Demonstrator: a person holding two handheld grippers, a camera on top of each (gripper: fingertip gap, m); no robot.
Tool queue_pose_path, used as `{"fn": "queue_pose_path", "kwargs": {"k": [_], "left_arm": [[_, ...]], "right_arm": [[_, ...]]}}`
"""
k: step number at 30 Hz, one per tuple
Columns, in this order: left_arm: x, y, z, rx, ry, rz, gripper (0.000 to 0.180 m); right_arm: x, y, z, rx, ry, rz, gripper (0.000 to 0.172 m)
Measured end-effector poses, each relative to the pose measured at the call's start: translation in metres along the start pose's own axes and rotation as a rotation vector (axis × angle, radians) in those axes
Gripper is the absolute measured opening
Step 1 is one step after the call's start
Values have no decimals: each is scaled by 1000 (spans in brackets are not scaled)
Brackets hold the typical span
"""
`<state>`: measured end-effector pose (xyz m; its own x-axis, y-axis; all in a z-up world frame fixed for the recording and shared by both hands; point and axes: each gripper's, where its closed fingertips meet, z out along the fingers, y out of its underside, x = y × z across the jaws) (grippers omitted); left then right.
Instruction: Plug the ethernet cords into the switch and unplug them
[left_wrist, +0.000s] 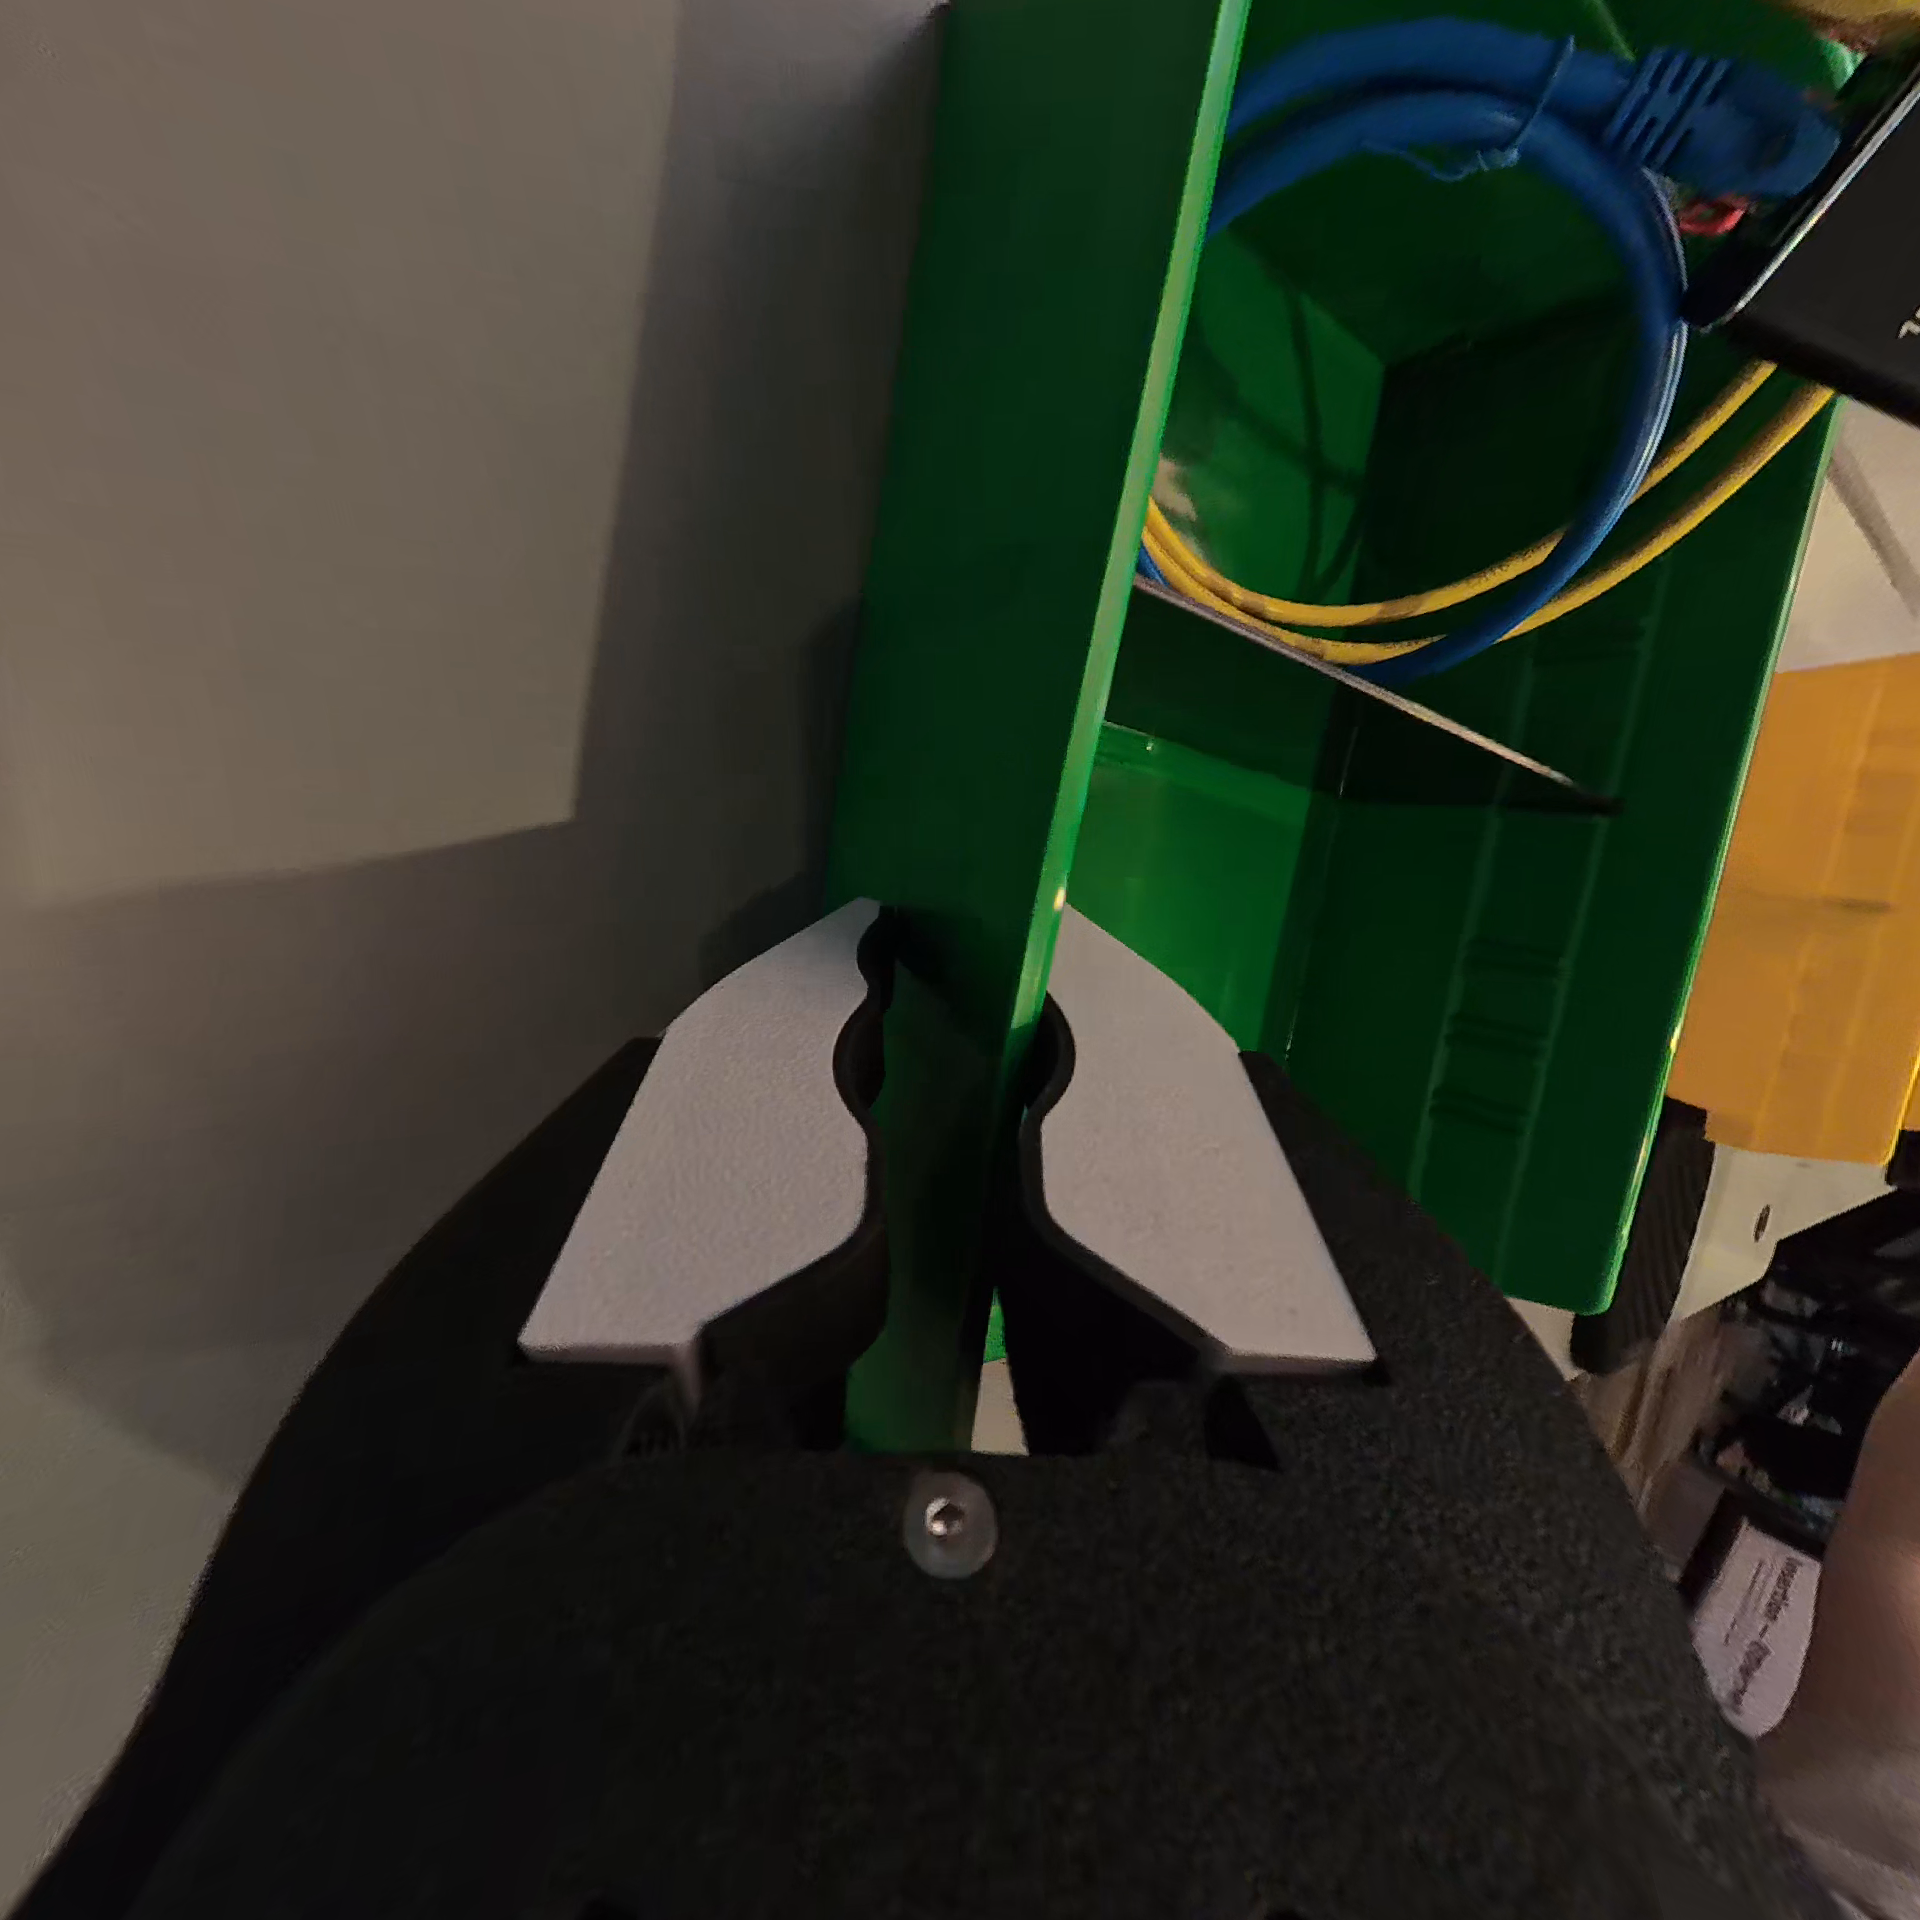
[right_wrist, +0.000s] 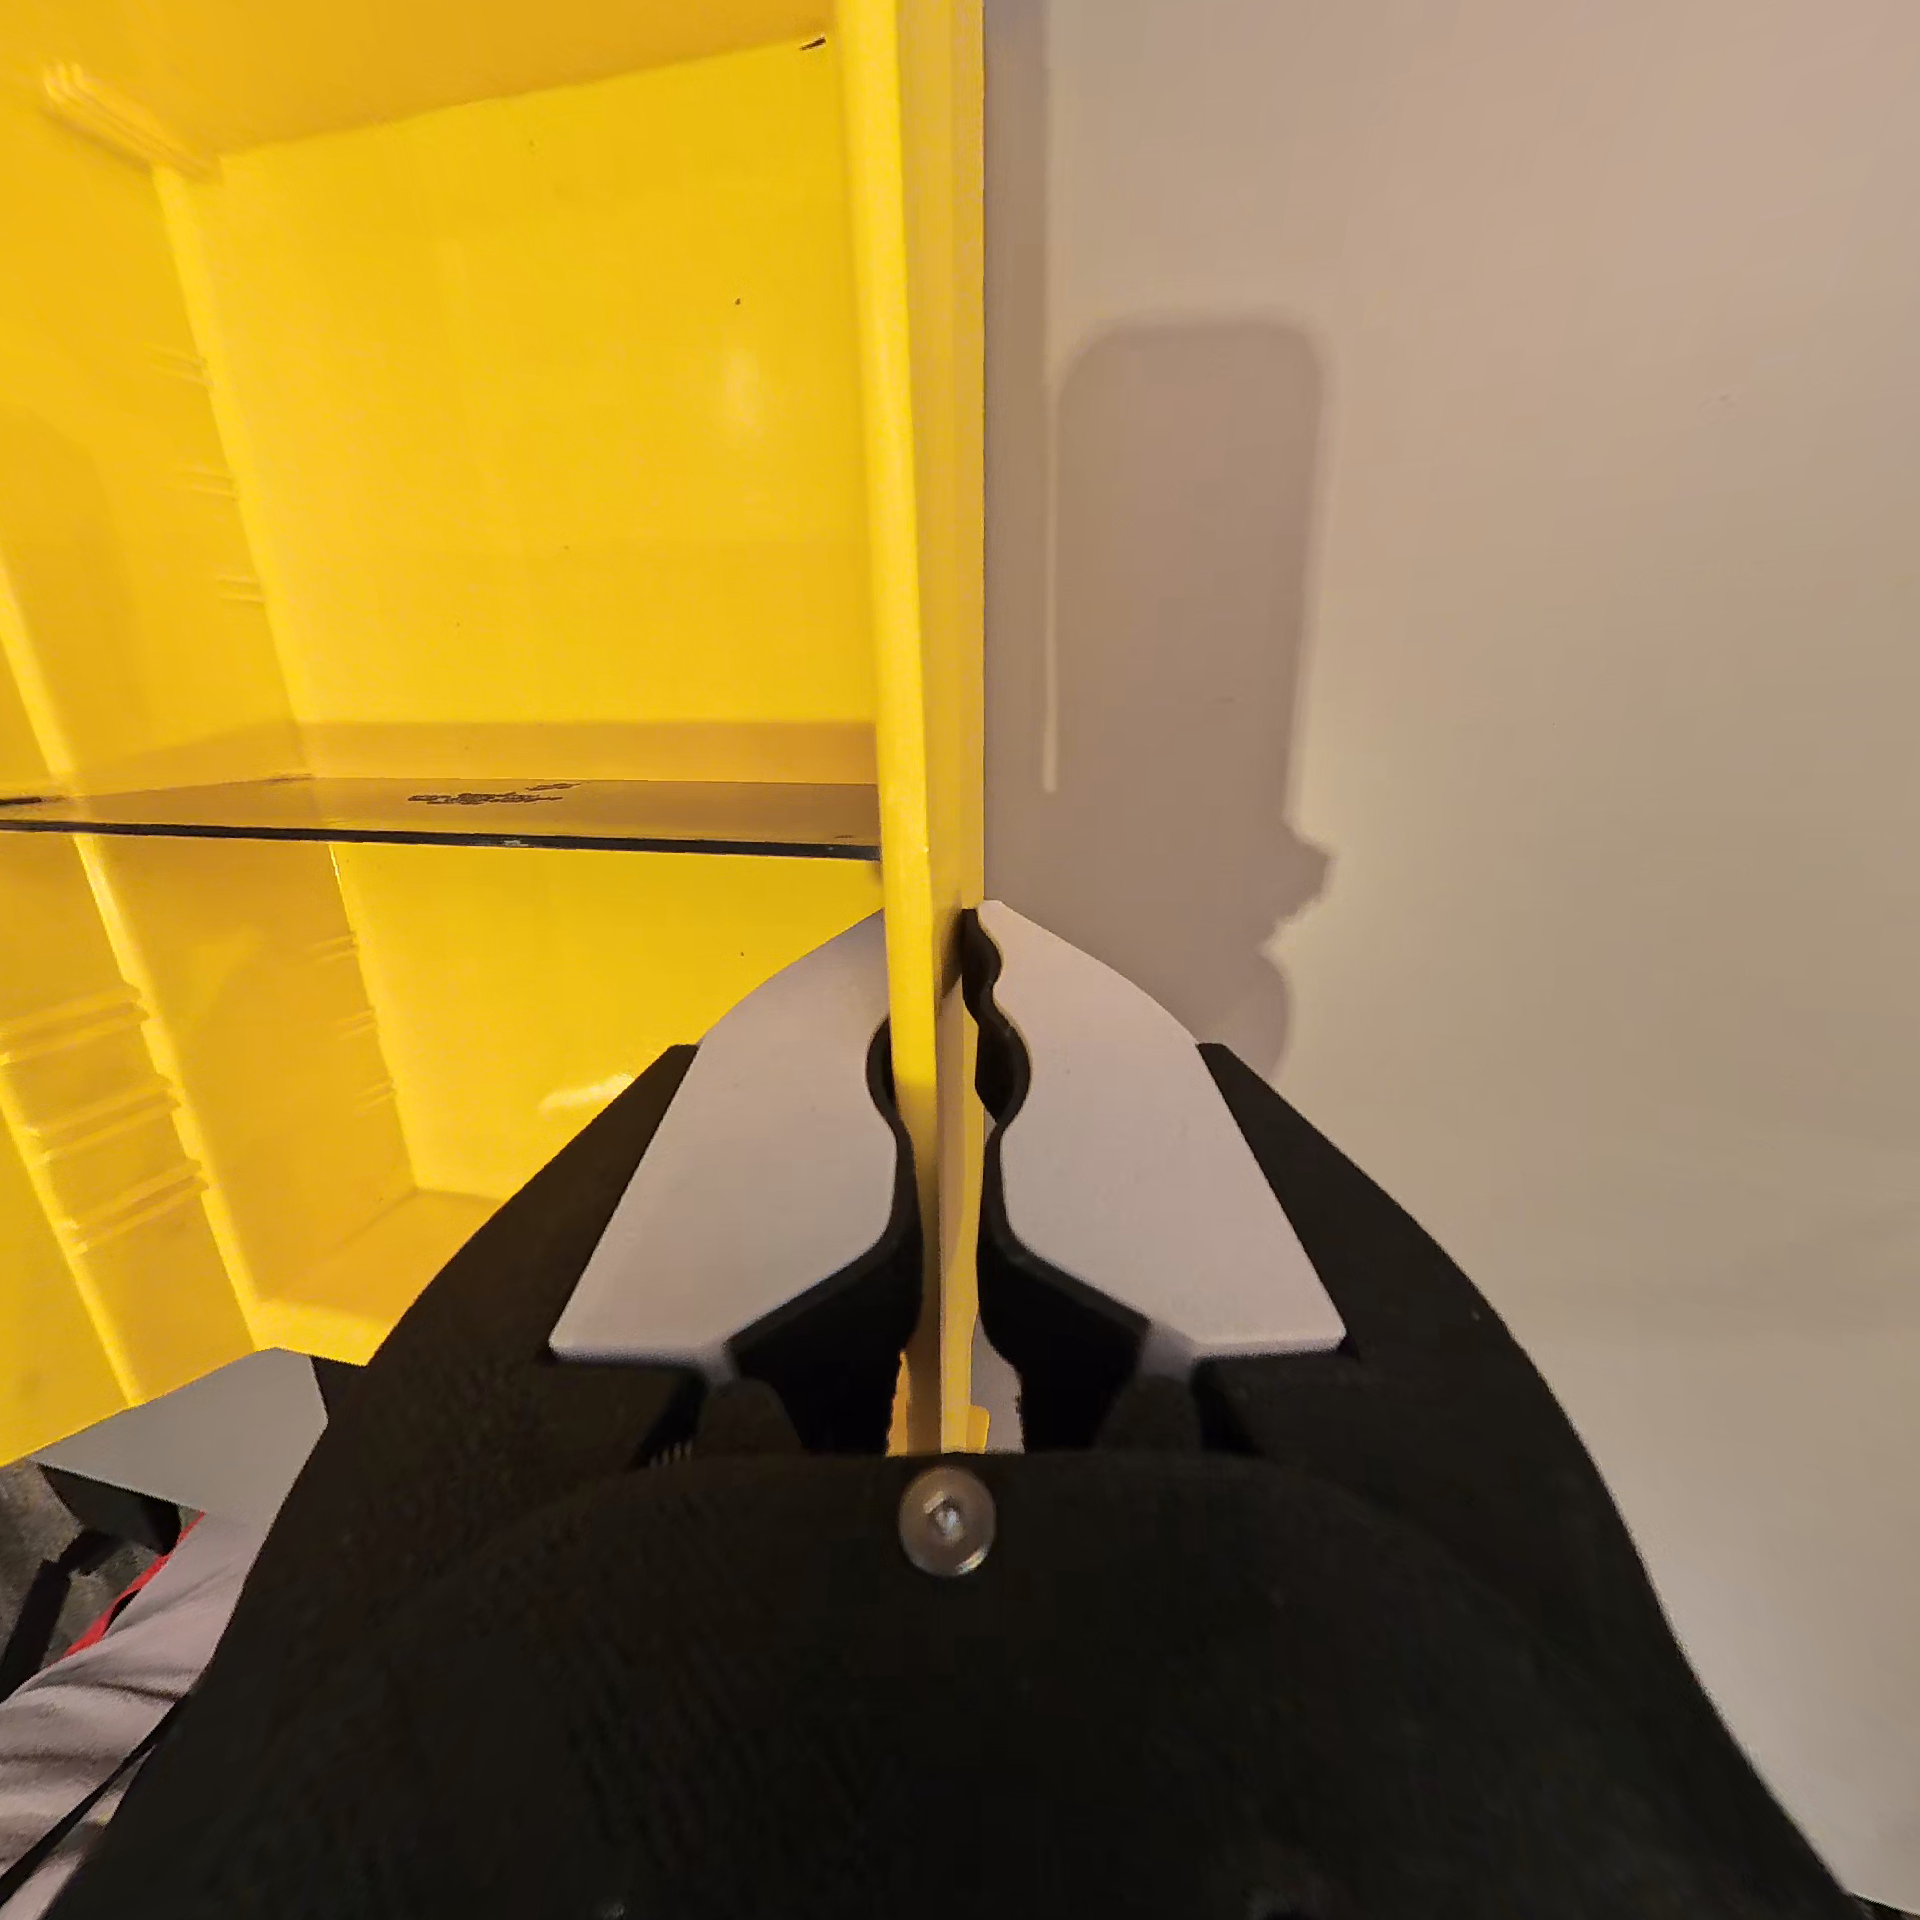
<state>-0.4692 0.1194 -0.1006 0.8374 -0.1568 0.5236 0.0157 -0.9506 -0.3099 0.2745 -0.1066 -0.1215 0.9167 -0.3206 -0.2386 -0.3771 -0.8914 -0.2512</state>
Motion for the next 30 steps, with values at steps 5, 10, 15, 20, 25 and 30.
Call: {"fn": "queue_pose_path", "kwargs": {"k": [5,10,15,20,25,30], "left_arm": [[-6,-3,-3,24,4,-44,21],[2,-3,3,10,-10,-29,21],[18,-3,14,5,7,-16,21],[19,-2,14,1,11,-8,21],[17,-1,11,-8,52,10,26],[25,-11,-6,68,156,93,30]], "right_arm": [[1,10,-3,-14,11,0,6],[-1,9,-2,-10,9,16,5],[-3,3,1,-23,12,45,6],[-4,-2,2,-20,7,36,6],[-3,-2,2,5,16,35,6],[-5,-19,-18,173,95,-66,14]]}}
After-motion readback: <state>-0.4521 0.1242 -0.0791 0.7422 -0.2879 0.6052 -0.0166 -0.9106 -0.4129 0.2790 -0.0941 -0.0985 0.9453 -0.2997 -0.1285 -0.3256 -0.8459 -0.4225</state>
